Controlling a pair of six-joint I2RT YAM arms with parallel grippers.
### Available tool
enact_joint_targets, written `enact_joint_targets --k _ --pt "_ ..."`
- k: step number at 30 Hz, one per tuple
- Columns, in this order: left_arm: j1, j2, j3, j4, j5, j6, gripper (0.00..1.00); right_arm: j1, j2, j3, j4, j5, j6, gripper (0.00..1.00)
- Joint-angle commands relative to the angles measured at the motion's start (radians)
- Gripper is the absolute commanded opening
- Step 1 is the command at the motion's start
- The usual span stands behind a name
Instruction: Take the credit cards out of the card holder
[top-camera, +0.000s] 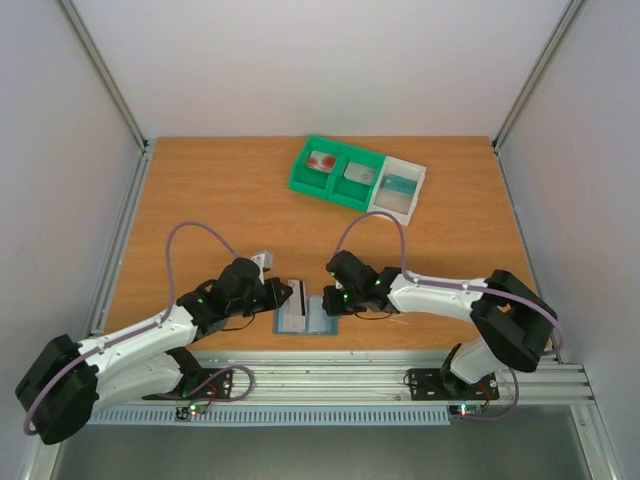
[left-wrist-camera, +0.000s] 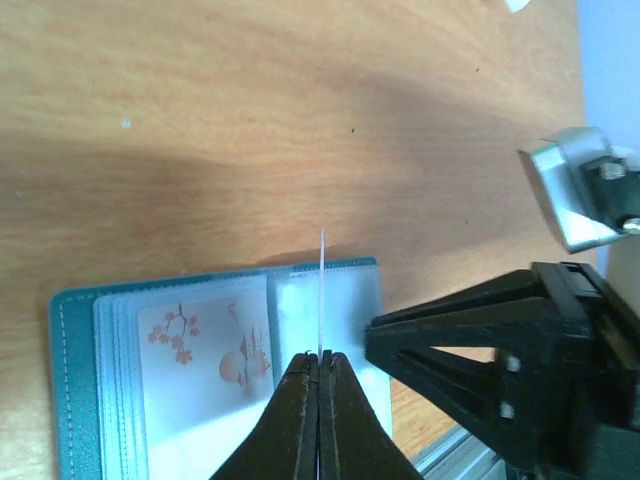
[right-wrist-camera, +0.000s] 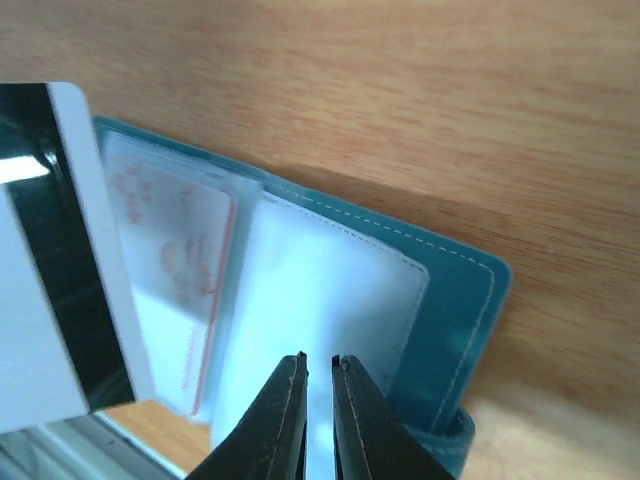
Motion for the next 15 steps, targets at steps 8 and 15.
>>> enact_joint_targets --k 8,15 --pt "-0.016 -0.113 0.033 0.146 -0.143 0.304 0.0 -0.007 -0.184 0.267 -0.406 0.123 0.091 0.09" --pt "-0.055 -0.146 0.01 0.223 -0.154 0.509 0.0 -0.007 -0.111 0.542 -0.71 0.17 0.259 0.13"
